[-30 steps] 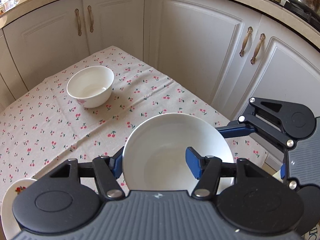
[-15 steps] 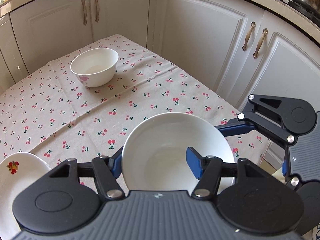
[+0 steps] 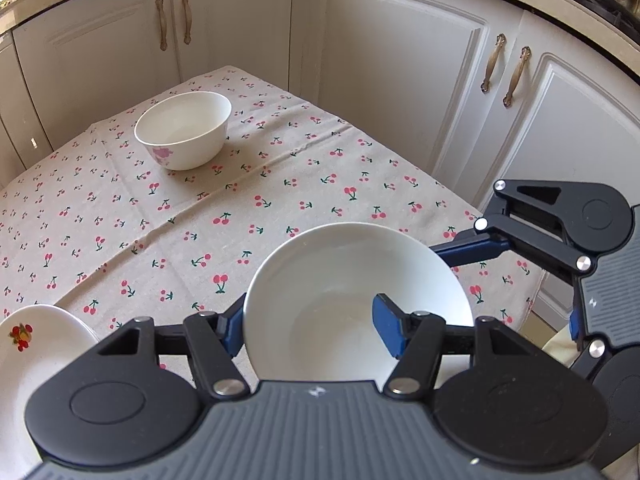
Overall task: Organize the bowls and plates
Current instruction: 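Lower the held bowl into the placed bowl with the left gripper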
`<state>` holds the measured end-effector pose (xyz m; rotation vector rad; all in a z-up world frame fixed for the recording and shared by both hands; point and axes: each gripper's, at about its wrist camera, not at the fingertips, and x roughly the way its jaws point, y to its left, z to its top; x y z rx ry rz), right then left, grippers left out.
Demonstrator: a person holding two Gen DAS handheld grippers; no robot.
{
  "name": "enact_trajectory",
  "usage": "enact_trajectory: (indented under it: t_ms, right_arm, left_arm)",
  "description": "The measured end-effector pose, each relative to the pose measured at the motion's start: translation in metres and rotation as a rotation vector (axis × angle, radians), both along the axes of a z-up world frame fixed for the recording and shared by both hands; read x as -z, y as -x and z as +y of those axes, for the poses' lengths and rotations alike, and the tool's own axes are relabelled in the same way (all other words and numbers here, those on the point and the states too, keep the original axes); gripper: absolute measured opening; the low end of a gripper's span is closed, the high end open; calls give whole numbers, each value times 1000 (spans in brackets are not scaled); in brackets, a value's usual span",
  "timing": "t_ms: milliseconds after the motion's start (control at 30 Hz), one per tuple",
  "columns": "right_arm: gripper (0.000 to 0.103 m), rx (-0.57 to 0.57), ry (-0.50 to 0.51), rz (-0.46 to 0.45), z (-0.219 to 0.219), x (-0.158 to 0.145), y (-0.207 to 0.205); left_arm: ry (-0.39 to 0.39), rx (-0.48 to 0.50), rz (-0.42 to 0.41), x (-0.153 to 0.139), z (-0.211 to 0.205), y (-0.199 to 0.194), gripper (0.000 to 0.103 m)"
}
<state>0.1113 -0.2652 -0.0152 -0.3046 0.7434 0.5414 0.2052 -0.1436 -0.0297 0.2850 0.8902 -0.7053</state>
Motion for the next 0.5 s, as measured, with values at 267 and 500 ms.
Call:
enact_trajectory:
  t_ms: [267,500]
  right_arm:
    - [92,-8,11,6,2,1,-1]
    - [92,-8,11,17,2,1,-2]
  left_arm:
    - [-30,16,-17,3,-1,1,62]
    - [-23,22,-12,5,0,0,62]
